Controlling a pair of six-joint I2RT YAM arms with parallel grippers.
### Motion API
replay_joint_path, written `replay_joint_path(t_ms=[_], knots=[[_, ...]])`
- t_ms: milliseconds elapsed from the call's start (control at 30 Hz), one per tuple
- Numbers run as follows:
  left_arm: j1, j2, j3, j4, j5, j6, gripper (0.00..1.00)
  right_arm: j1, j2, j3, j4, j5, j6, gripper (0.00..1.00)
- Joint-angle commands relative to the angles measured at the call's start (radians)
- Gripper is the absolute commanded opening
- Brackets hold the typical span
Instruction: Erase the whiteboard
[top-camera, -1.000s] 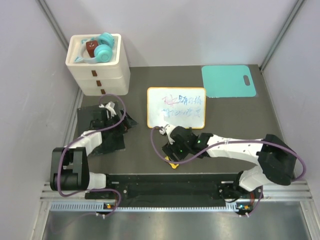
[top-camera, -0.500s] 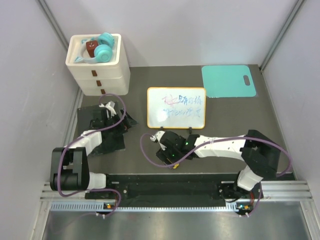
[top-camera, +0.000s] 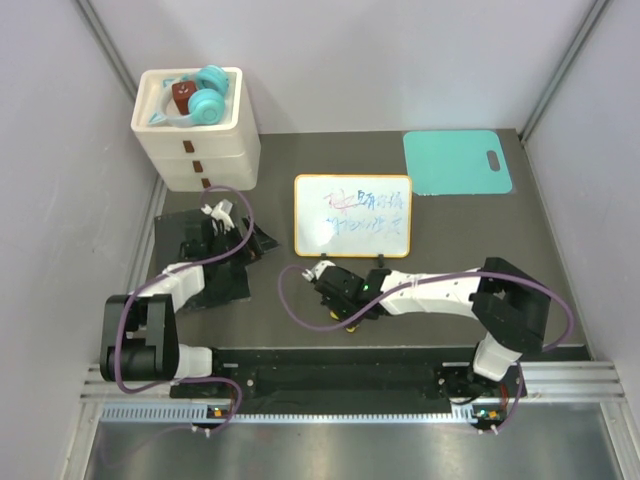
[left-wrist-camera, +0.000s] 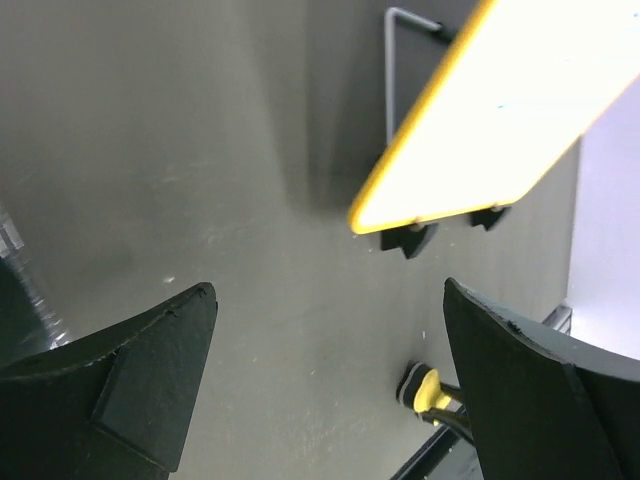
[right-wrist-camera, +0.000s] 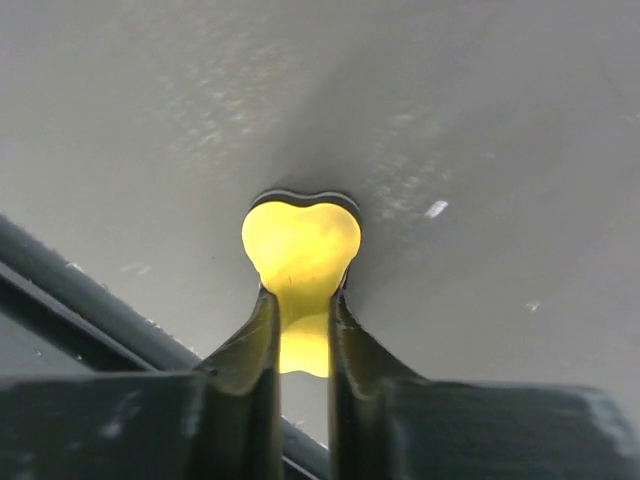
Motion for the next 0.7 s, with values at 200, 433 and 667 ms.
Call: replay_joint_path(t_ms=[200,433,667], knots=[[0.002,0.041,-0.11,0.601,0.182,-0.158,0.97,-0.085,-0.283,-0.072,0.16,0.179,0.039,0.0],[-0.012,0.281,-0.087,0.921,0.178,-0.259,0.88,-0.254,-0.36,-0.03,0.242,0.096,-0.006,0.0],[-0.087,0.54,-0.034,1.304,0.214,-0.397,0.82,-0.39,-0.305,0.064,0.275,-0.036,-0.032,0.0]])
